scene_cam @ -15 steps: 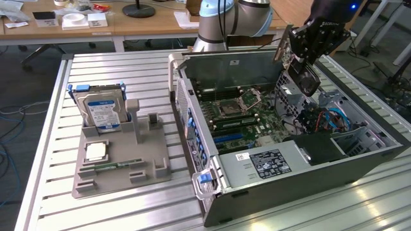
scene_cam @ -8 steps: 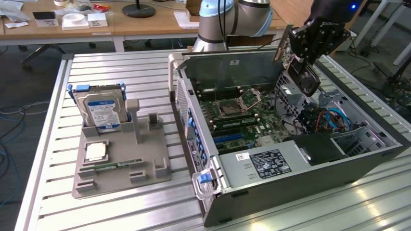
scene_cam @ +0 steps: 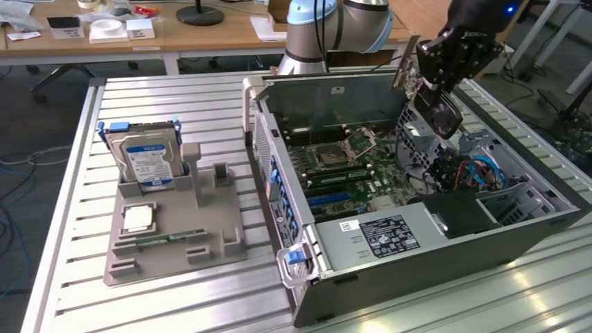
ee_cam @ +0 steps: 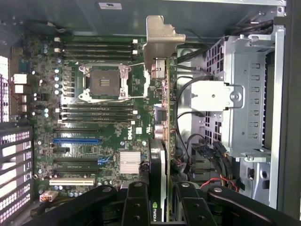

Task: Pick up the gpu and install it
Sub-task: 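Insert the gpu into the slot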

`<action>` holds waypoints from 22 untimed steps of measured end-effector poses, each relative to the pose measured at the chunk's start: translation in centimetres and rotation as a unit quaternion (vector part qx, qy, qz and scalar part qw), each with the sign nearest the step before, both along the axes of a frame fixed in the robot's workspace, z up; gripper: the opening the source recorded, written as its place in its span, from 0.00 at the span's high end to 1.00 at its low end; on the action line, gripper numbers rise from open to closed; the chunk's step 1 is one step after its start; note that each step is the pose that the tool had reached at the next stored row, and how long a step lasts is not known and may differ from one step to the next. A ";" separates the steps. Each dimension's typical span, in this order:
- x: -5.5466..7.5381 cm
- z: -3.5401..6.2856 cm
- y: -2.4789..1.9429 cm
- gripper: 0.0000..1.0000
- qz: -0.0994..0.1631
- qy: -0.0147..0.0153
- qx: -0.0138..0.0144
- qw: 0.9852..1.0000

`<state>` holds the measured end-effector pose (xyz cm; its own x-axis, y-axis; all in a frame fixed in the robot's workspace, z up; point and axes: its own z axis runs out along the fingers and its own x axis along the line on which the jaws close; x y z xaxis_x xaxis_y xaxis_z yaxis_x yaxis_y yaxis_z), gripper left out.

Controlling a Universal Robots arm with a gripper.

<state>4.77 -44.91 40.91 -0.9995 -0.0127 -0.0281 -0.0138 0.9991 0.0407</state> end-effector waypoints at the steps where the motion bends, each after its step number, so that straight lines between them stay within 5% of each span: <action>1: 0.0 0.00 0.00 0.73 0.005 0.000 0.000 1.000; 12: 0.0 0.00 0.00 0.73 0.075 0.000 -0.001 0.997; 17: 0.0 0.00 0.00 0.73 0.111 0.000 -0.001 0.994; 22: 0.0 -0.01 0.00 0.73 0.149 0.000 -0.001 0.989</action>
<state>4.76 -44.91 40.90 -0.9515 -0.3064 -0.0279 -0.3073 0.9508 0.0390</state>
